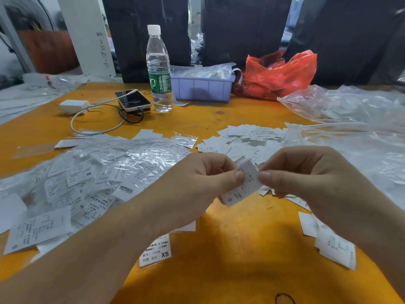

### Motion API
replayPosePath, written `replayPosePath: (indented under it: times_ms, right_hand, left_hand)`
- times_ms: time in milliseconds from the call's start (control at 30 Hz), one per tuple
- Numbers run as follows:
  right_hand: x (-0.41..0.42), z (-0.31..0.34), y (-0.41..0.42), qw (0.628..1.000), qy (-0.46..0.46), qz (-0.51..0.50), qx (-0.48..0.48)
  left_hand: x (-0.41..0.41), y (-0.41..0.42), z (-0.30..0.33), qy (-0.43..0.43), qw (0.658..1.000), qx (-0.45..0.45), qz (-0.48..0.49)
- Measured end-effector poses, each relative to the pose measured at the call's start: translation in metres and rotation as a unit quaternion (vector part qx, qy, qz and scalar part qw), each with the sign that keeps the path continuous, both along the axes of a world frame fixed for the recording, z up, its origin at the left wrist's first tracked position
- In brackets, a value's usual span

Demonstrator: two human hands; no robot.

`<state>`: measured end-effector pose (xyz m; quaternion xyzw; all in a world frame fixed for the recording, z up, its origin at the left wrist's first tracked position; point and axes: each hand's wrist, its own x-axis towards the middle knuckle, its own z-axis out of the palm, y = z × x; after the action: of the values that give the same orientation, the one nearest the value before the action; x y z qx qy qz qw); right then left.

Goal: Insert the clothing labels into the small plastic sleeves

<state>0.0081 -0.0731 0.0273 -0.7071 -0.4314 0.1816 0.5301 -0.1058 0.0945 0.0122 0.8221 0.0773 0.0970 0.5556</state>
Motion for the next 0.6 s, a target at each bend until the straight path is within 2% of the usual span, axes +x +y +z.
replayPosePath:
  times_ms: [233,400,600]
  right_hand:
    - [0.000,-0.002,0.000,0.999,-0.037,-0.003,0.020]
    - [-0.004,-0.008,0.002,0.996,-0.089,0.012,-0.001]
    - [-0.004,-0.012,0.003,0.994,-0.107,0.008,-0.006]
  left_hand:
    - [0.001,0.000,-0.001,-0.001,1.000,-0.003,0.000]
    - [0.001,0.000,-0.002,-0.004,1.000,-0.016,-0.009]
    - [0.000,0.001,-0.001,-0.006,1.000,-0.010,0.001]
